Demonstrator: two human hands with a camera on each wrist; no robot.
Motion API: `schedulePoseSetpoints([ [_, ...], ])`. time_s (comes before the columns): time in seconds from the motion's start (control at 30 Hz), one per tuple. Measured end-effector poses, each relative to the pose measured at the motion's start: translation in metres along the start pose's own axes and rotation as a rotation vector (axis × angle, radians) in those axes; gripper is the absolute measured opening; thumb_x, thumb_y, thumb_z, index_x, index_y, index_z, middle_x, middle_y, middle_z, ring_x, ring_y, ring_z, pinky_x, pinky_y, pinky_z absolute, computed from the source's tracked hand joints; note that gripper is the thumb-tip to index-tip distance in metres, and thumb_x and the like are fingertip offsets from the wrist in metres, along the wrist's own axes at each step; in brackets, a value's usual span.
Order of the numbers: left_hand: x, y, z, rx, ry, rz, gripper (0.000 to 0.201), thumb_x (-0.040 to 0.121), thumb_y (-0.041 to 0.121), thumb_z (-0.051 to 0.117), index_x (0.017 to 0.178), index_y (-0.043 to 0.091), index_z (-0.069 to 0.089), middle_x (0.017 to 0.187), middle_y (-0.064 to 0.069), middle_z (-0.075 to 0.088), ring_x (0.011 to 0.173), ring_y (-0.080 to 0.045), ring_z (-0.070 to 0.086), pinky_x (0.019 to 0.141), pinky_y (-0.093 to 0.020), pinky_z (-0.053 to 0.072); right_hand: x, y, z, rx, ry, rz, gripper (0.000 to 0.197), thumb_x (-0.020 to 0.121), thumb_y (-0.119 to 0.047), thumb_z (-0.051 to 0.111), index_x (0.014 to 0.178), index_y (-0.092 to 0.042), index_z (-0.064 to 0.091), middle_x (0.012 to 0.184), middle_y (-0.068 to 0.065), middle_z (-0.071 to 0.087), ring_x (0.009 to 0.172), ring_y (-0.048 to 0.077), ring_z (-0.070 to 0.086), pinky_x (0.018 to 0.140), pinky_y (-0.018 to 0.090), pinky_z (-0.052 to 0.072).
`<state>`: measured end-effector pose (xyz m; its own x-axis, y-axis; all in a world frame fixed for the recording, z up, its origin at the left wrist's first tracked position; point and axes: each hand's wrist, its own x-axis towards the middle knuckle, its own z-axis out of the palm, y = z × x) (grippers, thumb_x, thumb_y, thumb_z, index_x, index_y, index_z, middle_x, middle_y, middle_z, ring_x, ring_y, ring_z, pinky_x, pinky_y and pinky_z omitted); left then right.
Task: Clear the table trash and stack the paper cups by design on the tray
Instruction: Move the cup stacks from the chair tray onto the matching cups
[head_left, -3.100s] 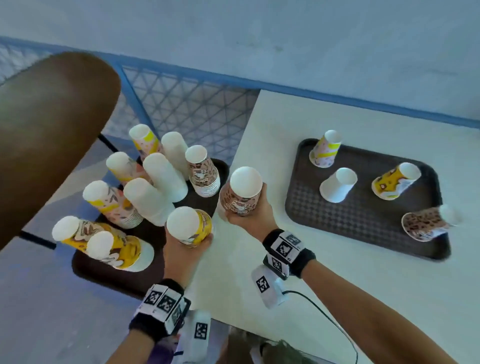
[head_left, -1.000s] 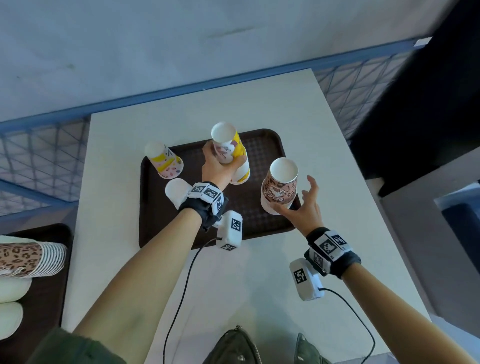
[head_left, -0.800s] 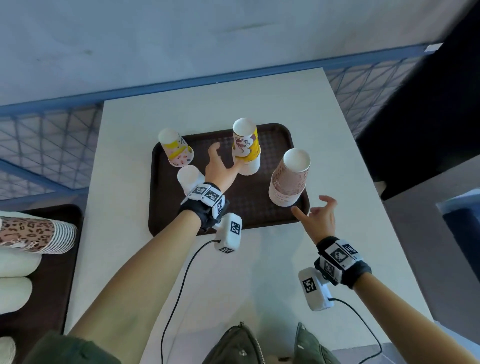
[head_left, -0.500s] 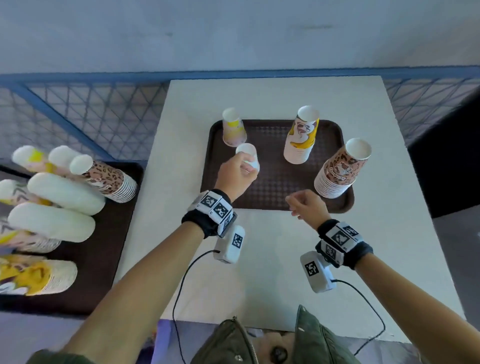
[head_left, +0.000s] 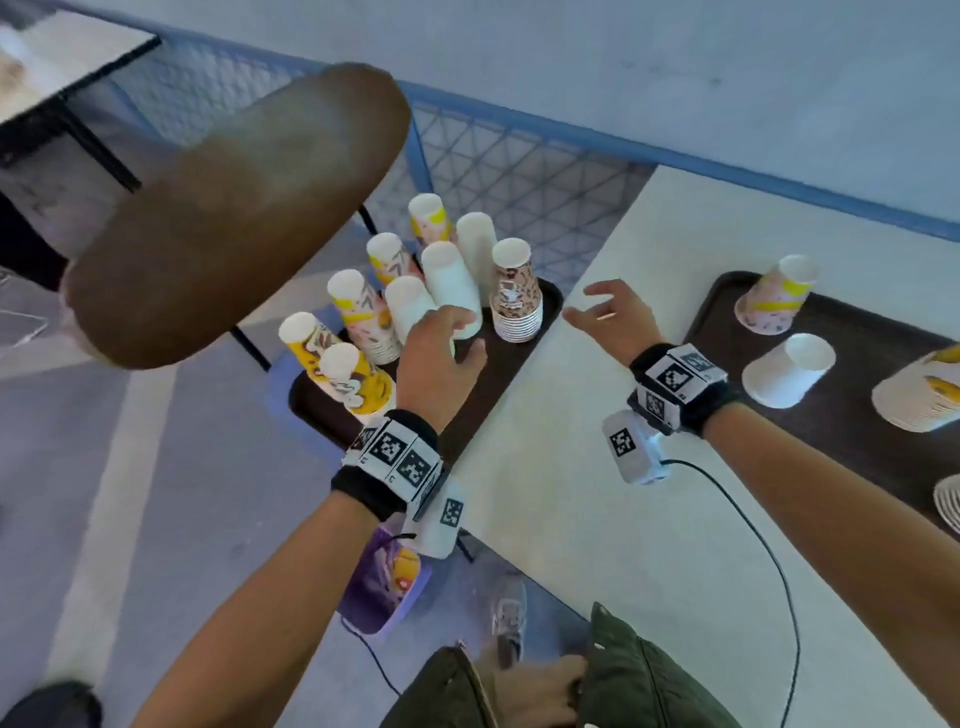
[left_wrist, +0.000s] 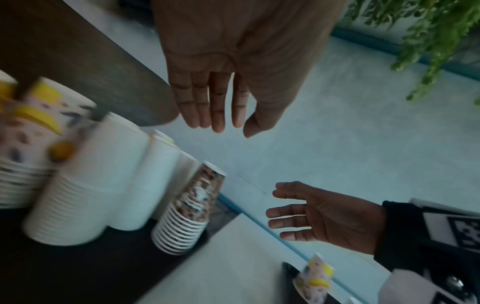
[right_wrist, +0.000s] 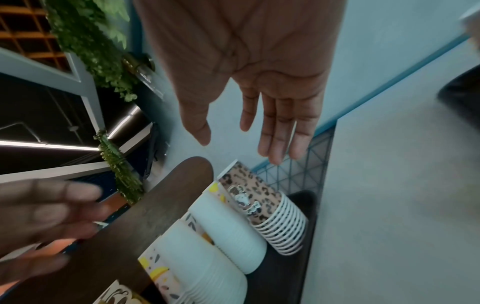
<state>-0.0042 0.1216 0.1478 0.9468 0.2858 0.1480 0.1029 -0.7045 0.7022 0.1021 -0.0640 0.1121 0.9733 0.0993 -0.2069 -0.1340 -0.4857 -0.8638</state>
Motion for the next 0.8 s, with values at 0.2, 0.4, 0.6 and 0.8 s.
schedulePoseSetpoints([
  [0.2, 0.002, -0.063, -0.048, 0.106, 0.22, -0.159, 0.04, 0.077, 0.02, 0.063, 0.114, 0.008, 0.057, 0.114, -0.018, 0.054, 0.112, -0.034, 0.046, 0.095, -0.038, 0.036, 0.038, -0.031, 0.047, -0.096, 0.007, -0.027, 0.075, 0.076, -0.033, 0.071, 0.135, -0.011, 0.031, 0.134, 0.015, 0.05, 0.122, 0.03, 0.05, 0.1, 0.038, 0.039],
  [0.4, 0.004, -0.11, -0.056, 0.141, 0.204, -0.314, 0.055, 0.076, 0.024, 0.07, 0.124, 0.007, 0.049, 0.125, -0.017, 0.049, 0.118, -0.035, 0.042, 0.101, -0.041, 0.033, 0.077, -0.038, 0.072, -0.104, 0.03, 0.008, 0.085, 0.075, -0.033, 0.073, 0.139, -0.012, 0.022, 0.142, 0.012, 0.042, 0.129, 0.028, 0.044, 0.106, 0.037, 0.035],
  [0.6, 0.006, -0.137, -0.04, -0.046, 0.154, -0.374, 0.066, 0.077, 0.025, 0.071, 0.133, 0.013, 0.039, 0.135, -0.011, 0.046, 0.123, -0.028, 0.044, 0.102, -0.039, 0.04, 0.097, -0.037, 0.088, -0.074, 0.011, 0.034, 0.089, 0.07, -0.028, 0.077, 0.14, -0.015, 0.024, 0.134, 0.01, 0.052, 0.123, 0.026, 0.05, 0.106, 0.038, 0.038],
  [0.8, 0.011, -0.145, -0.034, -0.159, 0.161, -0.386, 0.061, 0.078, 0.024, 0.071, 0.13, 0.017, 0.04, 0.122, 0.0, 0.054, 0.109, -0.016, 0.051, 0.098, -0.036, 0.046, 0.087, -0.034, 0.101, -0.15, 0.036, 0.024, 0.064, 0.068, -0.035, 0.077, 0.12, -0.008, 0.051, 0.125, 0.014, 0.059, 0.116, 0.03, 0.056, 0.095, 0.041, 0.046],
])
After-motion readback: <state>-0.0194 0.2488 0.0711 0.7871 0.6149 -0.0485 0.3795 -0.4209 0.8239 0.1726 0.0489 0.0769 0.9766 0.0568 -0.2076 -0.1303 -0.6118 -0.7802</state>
